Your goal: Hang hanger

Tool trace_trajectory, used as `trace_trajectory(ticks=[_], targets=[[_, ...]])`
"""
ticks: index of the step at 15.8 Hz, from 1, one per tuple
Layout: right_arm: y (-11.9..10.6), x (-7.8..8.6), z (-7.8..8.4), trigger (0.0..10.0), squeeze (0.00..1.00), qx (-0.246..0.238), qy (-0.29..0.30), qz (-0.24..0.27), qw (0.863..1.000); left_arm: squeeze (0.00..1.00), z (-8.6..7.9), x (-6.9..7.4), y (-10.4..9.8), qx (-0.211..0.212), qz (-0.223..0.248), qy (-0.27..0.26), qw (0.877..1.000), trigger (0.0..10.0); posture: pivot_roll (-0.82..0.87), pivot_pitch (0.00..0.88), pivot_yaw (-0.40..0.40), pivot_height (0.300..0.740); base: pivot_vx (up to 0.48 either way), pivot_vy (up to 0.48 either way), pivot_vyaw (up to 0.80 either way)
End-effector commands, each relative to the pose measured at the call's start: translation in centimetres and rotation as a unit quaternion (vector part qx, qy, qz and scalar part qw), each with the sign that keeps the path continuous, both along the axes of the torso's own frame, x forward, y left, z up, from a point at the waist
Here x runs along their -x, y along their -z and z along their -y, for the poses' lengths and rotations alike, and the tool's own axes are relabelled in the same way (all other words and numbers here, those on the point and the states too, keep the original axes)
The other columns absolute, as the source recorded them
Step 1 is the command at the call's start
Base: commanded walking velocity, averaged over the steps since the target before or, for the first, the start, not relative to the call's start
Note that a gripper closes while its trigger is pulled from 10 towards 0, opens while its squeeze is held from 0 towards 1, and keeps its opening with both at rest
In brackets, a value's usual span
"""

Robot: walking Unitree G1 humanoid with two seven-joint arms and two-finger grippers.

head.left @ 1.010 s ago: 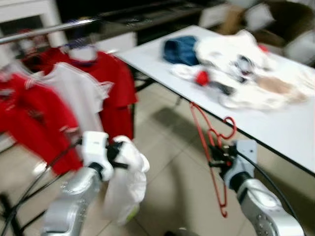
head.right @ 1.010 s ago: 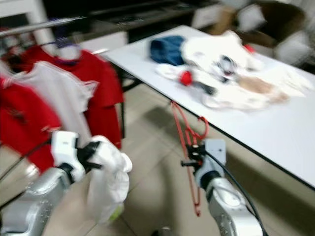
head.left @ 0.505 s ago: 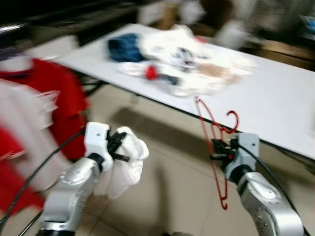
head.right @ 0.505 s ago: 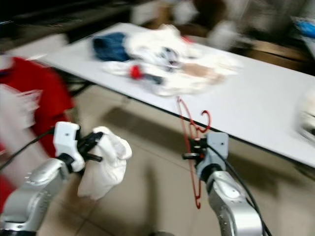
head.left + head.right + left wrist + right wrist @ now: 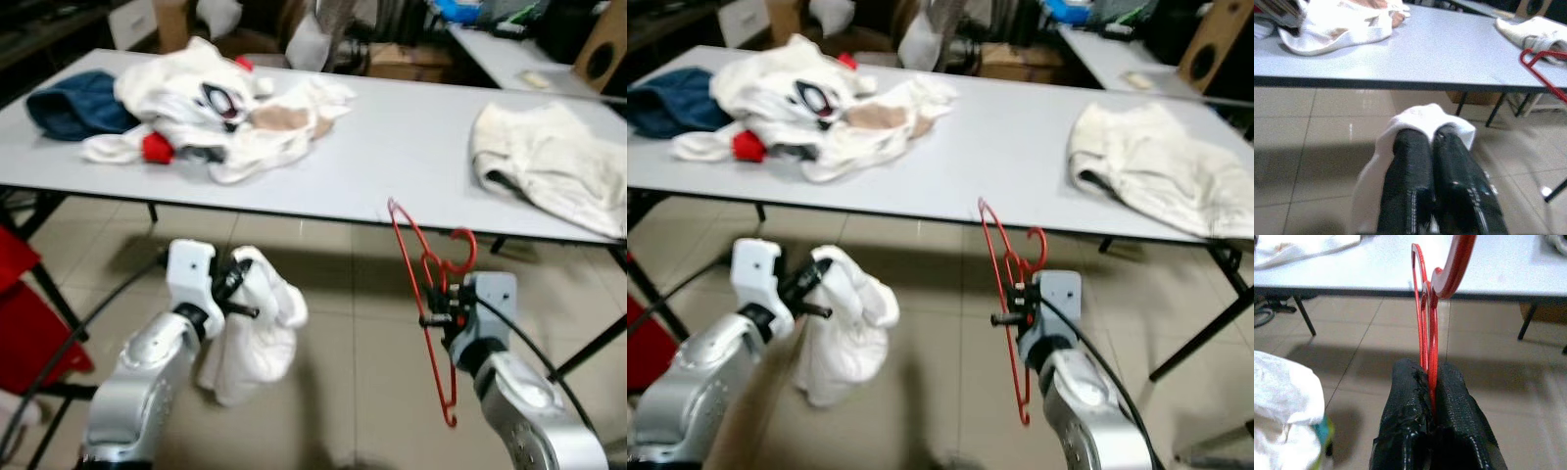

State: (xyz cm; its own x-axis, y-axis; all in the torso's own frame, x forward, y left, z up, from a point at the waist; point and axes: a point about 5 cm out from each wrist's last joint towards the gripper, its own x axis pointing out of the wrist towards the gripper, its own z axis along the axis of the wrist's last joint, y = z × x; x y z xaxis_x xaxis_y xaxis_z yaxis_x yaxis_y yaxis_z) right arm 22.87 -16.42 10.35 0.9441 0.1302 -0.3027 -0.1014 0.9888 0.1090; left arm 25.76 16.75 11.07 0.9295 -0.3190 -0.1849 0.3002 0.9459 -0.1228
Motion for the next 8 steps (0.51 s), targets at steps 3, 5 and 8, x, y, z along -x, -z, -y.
trace_trajectory(ticks=[3, 5, 8], targets=[[-1.3, 0.0, 0.4, 10.0, 0.00, 0.035, -0.018, 0.017, 0.999, 0.00, 0.3, 0.0, 0.1, 0.010, 0.005, 0.005, 1.000, 10.0, -0.09, 0.000, -0.047, 0.740, 0.000, 0.000, -0.80], [-2.5, -0.1, 0.0, 10.0, 0.00, 0.026, -0.032, 0.047, 0.998, 0.00, 0.3, 0.1, -0.2, 0.032, 0.015, -0.008, 0.999, 10.0, -0.10, 0.000, -0.039, 0.740, 0.000, 0.000, -0.33], [-2.1, 0.3, -0.8, 10.0, 0.00, 0.050, -0.071, 0.042, 0.995, 0.00, 0.7, 0.0, -1.3, 0.030, 0.033, -0.004, 0.999, 10.0, -0.08, 0.000, -0.041, 0.740, 0.160, 0.000, 0.00]])
